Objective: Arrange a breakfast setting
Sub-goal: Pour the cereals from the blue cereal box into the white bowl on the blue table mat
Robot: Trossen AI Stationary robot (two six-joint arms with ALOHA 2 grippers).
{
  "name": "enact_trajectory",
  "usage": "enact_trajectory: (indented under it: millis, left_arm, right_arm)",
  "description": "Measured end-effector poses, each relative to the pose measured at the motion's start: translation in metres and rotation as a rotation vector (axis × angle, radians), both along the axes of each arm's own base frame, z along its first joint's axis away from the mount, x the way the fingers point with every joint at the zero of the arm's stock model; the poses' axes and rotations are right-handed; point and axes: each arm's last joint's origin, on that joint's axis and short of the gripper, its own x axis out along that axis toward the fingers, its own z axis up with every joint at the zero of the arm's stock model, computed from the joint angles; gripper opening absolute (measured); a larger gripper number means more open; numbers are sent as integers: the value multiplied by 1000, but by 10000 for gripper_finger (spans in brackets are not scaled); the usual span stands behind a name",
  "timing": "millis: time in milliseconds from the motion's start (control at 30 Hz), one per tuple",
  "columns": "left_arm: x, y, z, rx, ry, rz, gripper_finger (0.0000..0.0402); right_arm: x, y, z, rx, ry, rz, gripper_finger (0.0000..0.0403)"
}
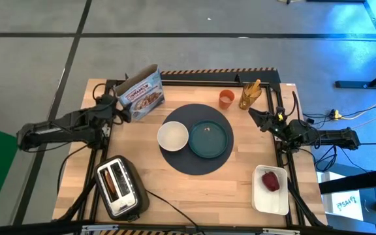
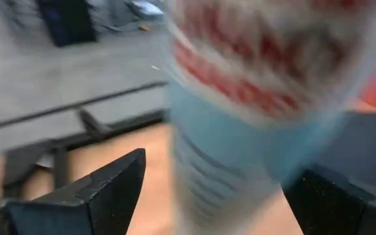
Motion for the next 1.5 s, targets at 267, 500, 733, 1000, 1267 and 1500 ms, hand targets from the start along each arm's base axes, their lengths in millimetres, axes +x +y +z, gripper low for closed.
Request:
enact_trajectory:
  millis: [267, 500, 733, 1000, 1267, 1500]
  left_arm:
    - [1, 7, 4, 53, 85, -51, 229]
    - [9, 13, 5, 47, 106, -131, 53]
    - [15, 15, 19, 54, 60, -256, 4]
    - [22, 10, 97, 166, -67, -548, 2]
    - [57, 16, 184, 207, -208, -698, 1]
    - [109, 20, 210, 237, -102, -943, 1]
  right_arm:
    - [0, 1, 3, 15, -42, 29, 256]
    - [2, 2, 4, 31, -60, 79, 212]
    - [16, 4, 28, -49, 47, 118, 184]
    - [62, 4, 102, -315, 300, 84, 214]
    - [119, -15, 189, -503, 420, 98, 315]
    - [148, -49, 240, -513, 515, 268, 395]
